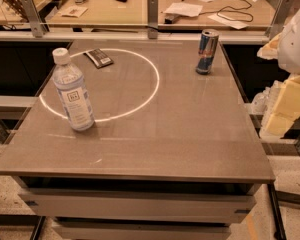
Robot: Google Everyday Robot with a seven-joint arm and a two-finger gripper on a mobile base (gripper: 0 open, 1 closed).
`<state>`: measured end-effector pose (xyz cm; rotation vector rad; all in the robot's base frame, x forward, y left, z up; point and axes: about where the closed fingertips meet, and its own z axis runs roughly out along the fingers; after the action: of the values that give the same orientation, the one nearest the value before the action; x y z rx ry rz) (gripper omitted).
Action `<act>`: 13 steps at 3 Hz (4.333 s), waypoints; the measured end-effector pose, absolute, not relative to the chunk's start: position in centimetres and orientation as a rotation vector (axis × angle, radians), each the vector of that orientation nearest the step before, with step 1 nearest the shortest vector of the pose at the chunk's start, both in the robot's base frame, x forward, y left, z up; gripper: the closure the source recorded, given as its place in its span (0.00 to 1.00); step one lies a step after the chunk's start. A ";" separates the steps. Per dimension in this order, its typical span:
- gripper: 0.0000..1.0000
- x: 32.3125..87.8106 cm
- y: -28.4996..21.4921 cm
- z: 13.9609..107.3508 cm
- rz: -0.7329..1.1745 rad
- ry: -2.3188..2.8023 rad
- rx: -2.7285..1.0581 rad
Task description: Knock blue plastic bottle over
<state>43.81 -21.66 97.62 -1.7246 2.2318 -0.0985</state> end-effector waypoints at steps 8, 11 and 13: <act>0.00 46.5 -15.4 92.9 0.890 1.593 -1.410; 0.00 48.9 -10.6 92.5 0.929 1.494 -1.338; 0.00 52.6 -2.8 89.3 0.867 1.508 -1.287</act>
Offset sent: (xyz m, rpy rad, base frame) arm -0.0003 0.0023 0.0042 0.1804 -0.0279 0.0776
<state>52.61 -2.80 89.34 -1.2867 1.5082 0.8666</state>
